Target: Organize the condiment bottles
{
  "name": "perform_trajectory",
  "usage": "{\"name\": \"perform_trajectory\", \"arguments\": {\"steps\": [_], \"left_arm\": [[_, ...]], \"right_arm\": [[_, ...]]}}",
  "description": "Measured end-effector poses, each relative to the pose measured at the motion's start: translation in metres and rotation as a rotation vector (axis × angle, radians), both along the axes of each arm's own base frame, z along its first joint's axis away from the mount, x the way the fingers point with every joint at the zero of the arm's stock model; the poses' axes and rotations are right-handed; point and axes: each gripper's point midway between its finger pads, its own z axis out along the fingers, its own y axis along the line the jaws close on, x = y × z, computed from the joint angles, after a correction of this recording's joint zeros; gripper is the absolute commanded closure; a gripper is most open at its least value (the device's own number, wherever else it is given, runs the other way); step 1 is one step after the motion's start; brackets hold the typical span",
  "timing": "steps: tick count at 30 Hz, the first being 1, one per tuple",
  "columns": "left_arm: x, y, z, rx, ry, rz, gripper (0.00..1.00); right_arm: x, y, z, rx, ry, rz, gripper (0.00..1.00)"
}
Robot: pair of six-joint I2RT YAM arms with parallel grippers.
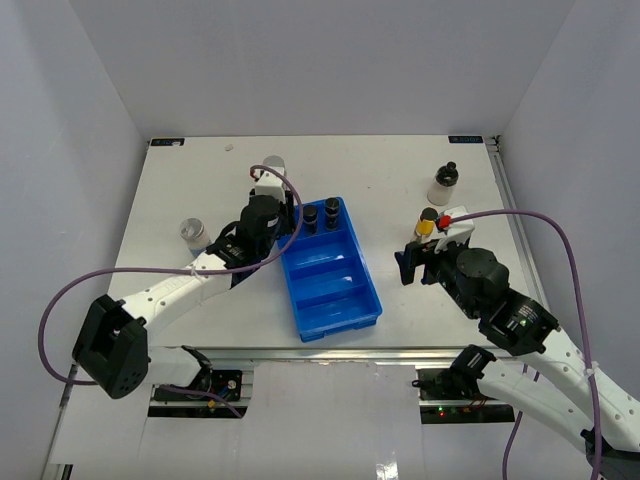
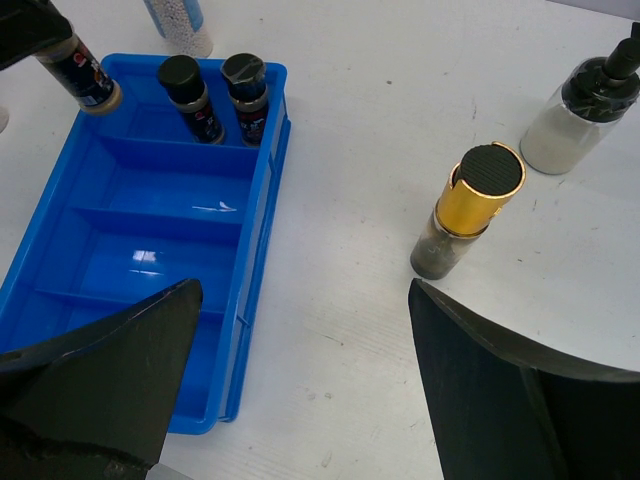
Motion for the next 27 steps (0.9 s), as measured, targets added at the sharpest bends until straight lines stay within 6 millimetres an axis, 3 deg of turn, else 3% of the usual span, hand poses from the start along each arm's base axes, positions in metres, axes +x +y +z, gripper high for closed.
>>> {"name": "perform_trajectory", "arguments": {"steps": [7,16,22,23,24,27], "left_arm": [[0.009,-0.008,-0.033,0.032,0.02,-0.016,1.0],[0.016,-0.014,-0.047,0.044,-0.017,-0.036,1.0],[0.019,-0.017,-0.067,0.061,-0.003,-0.042,1.0],[0.02,-0.017,-0.07,0.064,0.001,-0.042,0.98],[0.021,-0.018,-0.073,0.068,0.006,-0.042,0.87],[0.021,-0.018,-0.081,0.079,0.017,-0.043,0.68]], "right_arm": [[0.0,0.0,0.0,-0.001,0.0,0.0,0.1],[0.001,0.0,-0.001,-0.004,0.001,-0.003,0.1],[0.002,0.001,-0.002,-0.009,0.005,-0.004,0.1],[0.002,0.001,-0.002,-0.009,0.005,-0.004,0.1],[0.002,0.001,-0.003,-0.01,0.005,-0.004,0.1],[0.002,0.001,-0.002,-0.012,0.003,-0.003,0.1]]}}
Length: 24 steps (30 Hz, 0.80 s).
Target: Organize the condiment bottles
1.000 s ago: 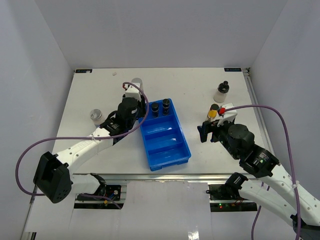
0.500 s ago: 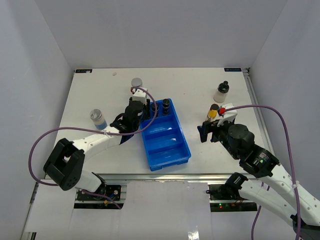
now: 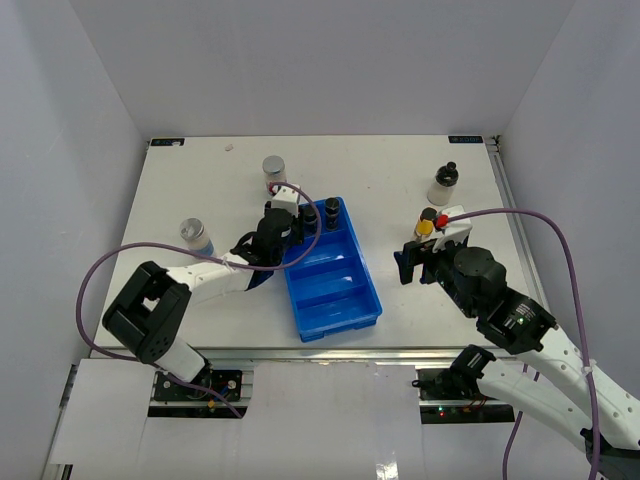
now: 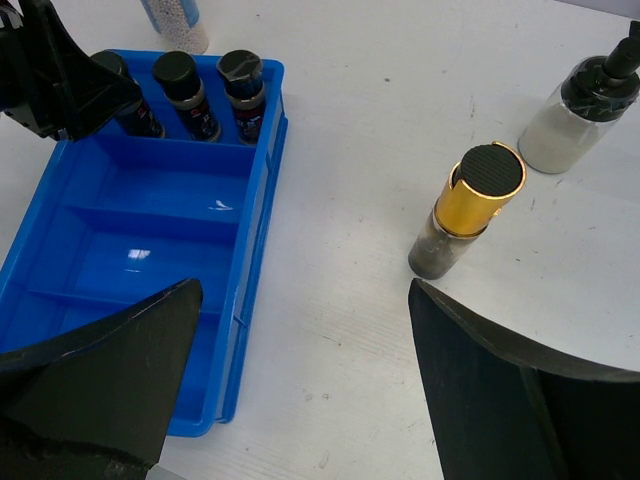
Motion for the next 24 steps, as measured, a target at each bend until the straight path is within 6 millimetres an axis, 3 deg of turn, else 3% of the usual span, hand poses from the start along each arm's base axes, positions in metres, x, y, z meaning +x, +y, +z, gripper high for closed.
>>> {"name": "perform_trajectory", "arguments": {"steps": [9,24], "left_arm": [[0.0,0.0,-0.009,0.003,0.008,0.002,0.36],[-0.005,0.008,-0.011,0.012,0.045,0.035,0.13]], "right_arm": [[0.003,0.0,-0.001,-0.017,-0.005,-0.003,0.1],[0.002,-0.004,0.002,-0.015,-0.016,-0.016,0.1]]}}
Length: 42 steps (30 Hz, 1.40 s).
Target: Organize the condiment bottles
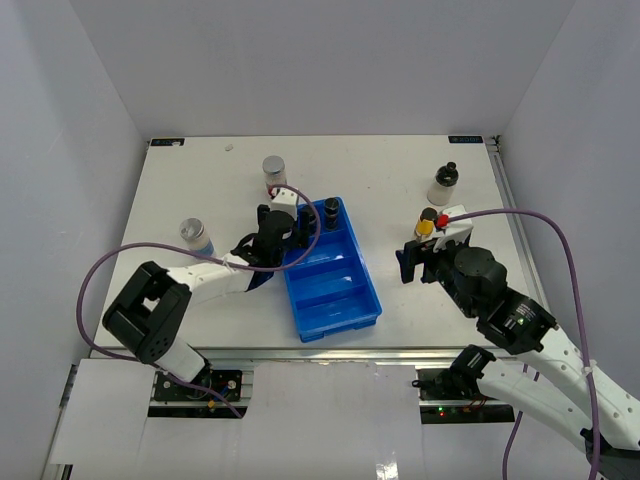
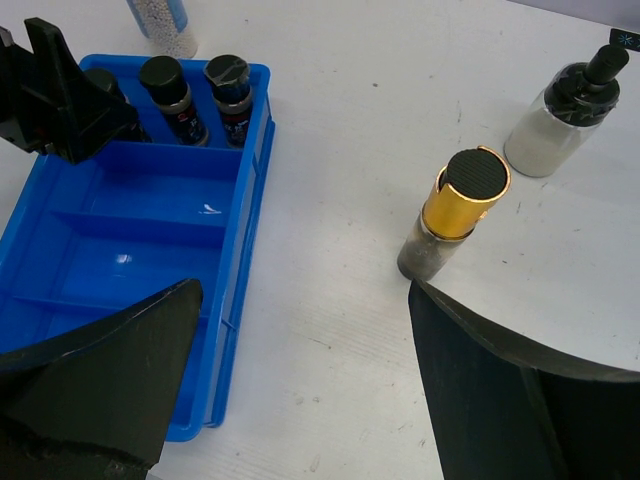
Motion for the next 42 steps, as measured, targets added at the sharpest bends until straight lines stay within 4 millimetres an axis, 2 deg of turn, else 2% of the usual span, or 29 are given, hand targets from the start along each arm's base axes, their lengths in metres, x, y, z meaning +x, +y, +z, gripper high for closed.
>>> {"name": "perform_trajectory", "arguments": {"steps": [4,6,12,15,17,20,23,25,27,30,33,42], "left_arm": [[0.0,0.007,0.027,0.0,-0.002,0.045,0.08],[0.004,0.007,0.052,-0.016,-0.018,0.067,0.02],[0.007,0.016,0.133,-0.099,-0.061,0.157,0.02],[0.005,0.033,0.16,-0.099,-0.028,0.263,0.02],[0.004,0.05,0.168,-0.1,0.003,0.346,0.02],[0.001,0.094,0.155,-0.082,0.08,0.477,0.02],[-0.011,0.156,0.127,-0.075,0.162,0.632,0.02],[-0.03,0.192,0.108,-0.089,0.209,0.713,0.02],[-0.049,0.215,0.101,-0.109,0.236,0.764,0.03],[-0.06,0.231,0.104,-0.159,0.231,0.796,0.04],[-0.059,0.235,0.101,-0.188,0.235,0.799,0.04],[-0.053,0.234,0.047,-0.207,0.378,0.787,0.04]], "right_arm": [[-0.001,-0.001,0.0,-0.002,0.003,0.0,0.1],[-0.002,-0.002,-0.001,-0.002,0.004,0.0,0.1],[-0.005,-0.001,0.005,0.017,0.001,0.01,0.1],[-0.006,-0.001,0.008,0.027,0.003,0.016,0.1],[-0.007,-0.001,0.008,0.031,0.007,0.019,0.1],[-0.009,0.0,0.007,0.036,0.015,0.028,0.1],[-0.012,0.001,0.005,0.038,0.025,0.038,0.1],[-0.013,0.001,0.003,0.033,0.034,0.042,0.1],[-0.014,0.001,0.003,0.036,0.035,0.043,0.1],[-0.016,-0.001,0.006,0.05,0.027,0.044,0.1],[-0.017,-0.001,0.008,0.061,0.022,0.049,0.1],[-0.019,0.001,0.009,0.067,0.026,0.06,0.1]]}}
